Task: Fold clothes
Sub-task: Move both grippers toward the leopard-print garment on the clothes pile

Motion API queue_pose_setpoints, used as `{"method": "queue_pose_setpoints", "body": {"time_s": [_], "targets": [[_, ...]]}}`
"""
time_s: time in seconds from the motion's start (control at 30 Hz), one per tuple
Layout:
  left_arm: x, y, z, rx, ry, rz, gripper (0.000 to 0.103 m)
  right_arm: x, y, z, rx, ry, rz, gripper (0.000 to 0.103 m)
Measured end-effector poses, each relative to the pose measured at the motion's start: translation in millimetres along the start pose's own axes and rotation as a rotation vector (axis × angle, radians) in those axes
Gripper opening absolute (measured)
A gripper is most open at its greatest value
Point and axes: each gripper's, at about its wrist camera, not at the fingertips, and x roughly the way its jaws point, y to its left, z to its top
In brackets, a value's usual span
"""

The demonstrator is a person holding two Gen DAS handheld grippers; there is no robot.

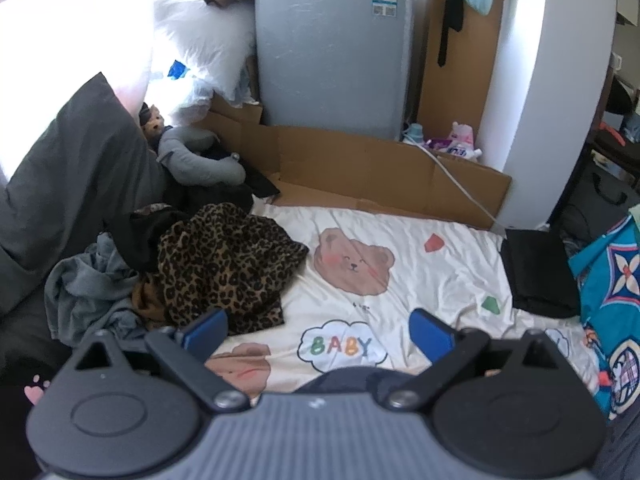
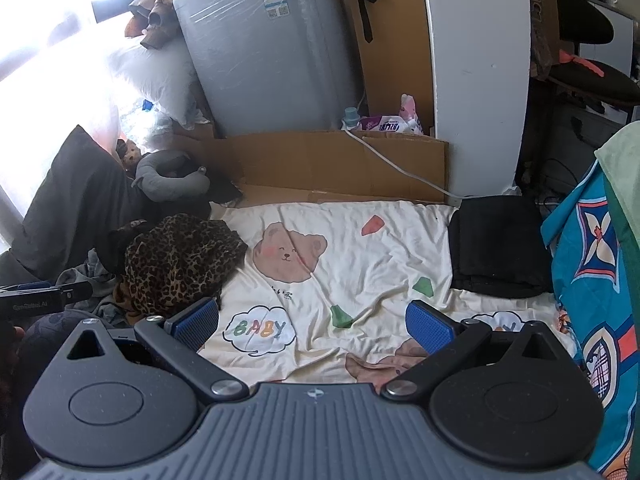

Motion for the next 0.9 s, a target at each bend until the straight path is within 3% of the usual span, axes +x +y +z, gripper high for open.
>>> {"method": "queue_pose_setpoints", "body": {"time_s": [0.57, 0.9], "targets": [[-2.9, -0.1, -2.0, 0.008, -0.021, 0.013, 0.099, -0.6, -2.6, -5.8, 0.007, -0.005, 0.000, 0.103], [-10.3, 11.2, 11.2, 0.003, -0.029, -0.012, 0.099, -1.8, 6.7, 1.2, -0.039, 0.009, -0.048, 0.103]]}}
